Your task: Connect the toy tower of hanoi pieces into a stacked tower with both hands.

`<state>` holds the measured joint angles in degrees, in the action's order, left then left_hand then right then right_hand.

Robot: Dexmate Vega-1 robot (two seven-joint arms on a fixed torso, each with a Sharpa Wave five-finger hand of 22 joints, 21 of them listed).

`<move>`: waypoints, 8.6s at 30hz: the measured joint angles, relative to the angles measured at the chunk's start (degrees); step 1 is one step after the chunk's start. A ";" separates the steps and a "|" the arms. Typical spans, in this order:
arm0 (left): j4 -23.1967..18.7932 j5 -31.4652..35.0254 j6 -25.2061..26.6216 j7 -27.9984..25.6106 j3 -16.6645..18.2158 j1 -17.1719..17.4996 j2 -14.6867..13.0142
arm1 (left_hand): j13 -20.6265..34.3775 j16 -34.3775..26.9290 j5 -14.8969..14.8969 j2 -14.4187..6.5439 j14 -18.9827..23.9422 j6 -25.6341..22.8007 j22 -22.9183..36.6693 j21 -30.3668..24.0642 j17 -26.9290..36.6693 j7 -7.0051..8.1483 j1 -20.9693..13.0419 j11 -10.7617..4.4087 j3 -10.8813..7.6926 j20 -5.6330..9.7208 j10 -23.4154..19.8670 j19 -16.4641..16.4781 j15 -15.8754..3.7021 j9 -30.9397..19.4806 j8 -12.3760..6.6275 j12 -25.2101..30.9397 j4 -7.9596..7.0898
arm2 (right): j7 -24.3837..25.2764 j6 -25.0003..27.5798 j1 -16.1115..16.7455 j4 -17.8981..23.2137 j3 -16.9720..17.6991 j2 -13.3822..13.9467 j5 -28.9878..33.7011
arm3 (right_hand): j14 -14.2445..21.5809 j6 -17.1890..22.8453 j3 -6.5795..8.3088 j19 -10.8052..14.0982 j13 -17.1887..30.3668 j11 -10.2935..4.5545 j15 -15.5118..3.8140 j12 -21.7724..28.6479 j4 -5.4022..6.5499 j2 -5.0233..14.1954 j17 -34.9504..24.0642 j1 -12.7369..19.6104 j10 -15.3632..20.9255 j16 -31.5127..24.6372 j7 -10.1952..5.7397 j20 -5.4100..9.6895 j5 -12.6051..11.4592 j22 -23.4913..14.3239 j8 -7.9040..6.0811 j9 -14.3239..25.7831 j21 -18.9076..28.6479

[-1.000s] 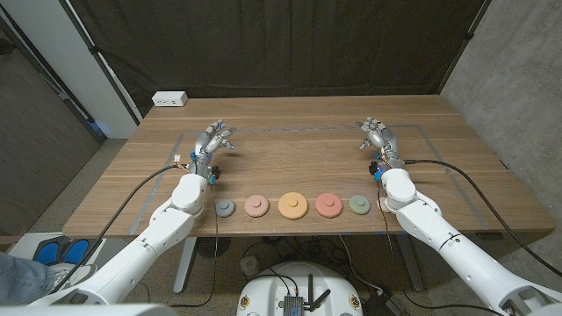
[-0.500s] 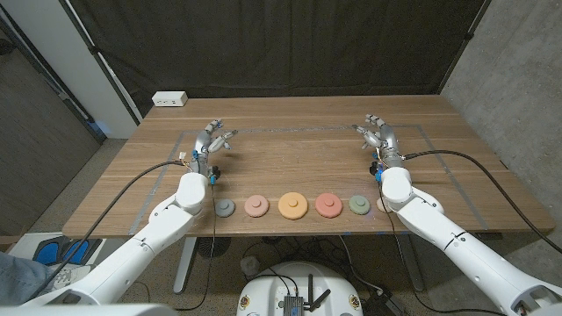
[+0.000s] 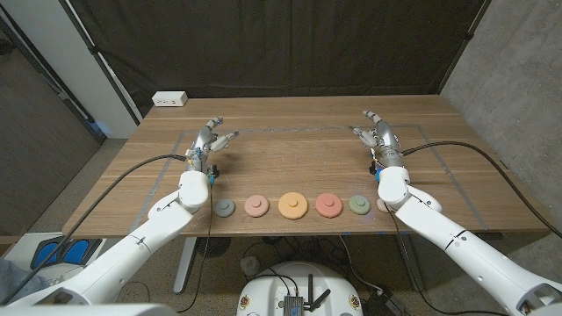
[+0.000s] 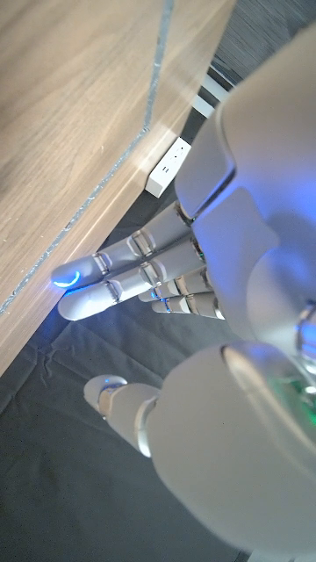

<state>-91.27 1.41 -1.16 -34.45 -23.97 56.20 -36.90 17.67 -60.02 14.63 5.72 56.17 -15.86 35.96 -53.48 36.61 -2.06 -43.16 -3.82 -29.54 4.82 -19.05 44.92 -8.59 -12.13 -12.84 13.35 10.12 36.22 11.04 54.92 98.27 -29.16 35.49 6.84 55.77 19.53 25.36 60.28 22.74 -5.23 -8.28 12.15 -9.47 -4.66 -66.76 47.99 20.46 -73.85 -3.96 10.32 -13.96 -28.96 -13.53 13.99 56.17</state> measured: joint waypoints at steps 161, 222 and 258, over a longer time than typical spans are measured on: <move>-25.90 14.35 37.65 19.84 -7.68 -1.10 -17.00 | 4.54 -11.41 0.45 -3.85 2.59 -8.50 -4.65 -10.09 -5.22 1.76 -5.35 -3.26 9.00 0.50 -10.00 0.74 -0.93 -0.40 -1.12 0.83 -0.63 | -24.34 43.03 3.20 35.91 -10.37 21.03 14.67 | -5.90 0.09 -8.63 -7.15 8.85 0.72 1.83 0.00 0.38 4.53 10.89 4.52 -0.72 1.36 1.93 -2.86 -2.22 9.04 0.46 1.03 7.84; -25.69 17.83 34.66 16.56 -5.20 2.54 -17.40 | 5.33 -13.54 0.44 -4.07 2.58 -7.46 -7.03 -13.09 -6.35 1.76 -5.57 -3.25 10.98 0.49 -8.35 0.75 -0.93 -0.41 -0.02 -0.50 -1.02 | -26.54 41.25 15.88 46.46 -6.52 30.73 18.59 | -7.46 -2.78 -10.59 -9.90 8.31 1.02 2.13 -0.94 0.30 4.45 13.18 6.56 -4.30 0.69 2.34 -3.56 -1.85 11.96 1.49 0.29 11.51; -26.09 17.23 35.12 17.23 -5.85 2.63 -16.91 | 5.59 -14.43 0.84 -4.68 2.23 -7.47 -8.29 -14.26 -6.61 1.77 -5.57 -3.25 11.14 0.20 -8.36 -0.20 -0.64 -0.41 0.42 -0.89 -1.18 | -28.63 45.40 18.77 49.82 -9.33 32.37 21.94 | -8.27 -4.07 -11.48 -11.04 7.52 1.24 2.55 -0.90 0.53 4.00 14.60 7.00 -4.51 0.30 2.66 -3.87 -1.07 13.55 1.49 0.12 13.85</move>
<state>-117.36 18.64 33.96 -17.22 -29.82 58.83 -53.82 23.26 -74.44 15.47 1.04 58.41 -23.33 27.67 -67.74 30.00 -0.29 -48.73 -7.07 -18.41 5.03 -27.42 44.72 -9.23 -12.53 -12.42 12.46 8.93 7.59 56.44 73.69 148.09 -38.49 67.86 28.79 47.49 15.47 13.89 49.24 30.26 -3.99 -5.73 11.24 -8.94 -0.66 -52.16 54.99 15.96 -73.55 -1.30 6.45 -15.03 -15.42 -12.05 14.11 70.02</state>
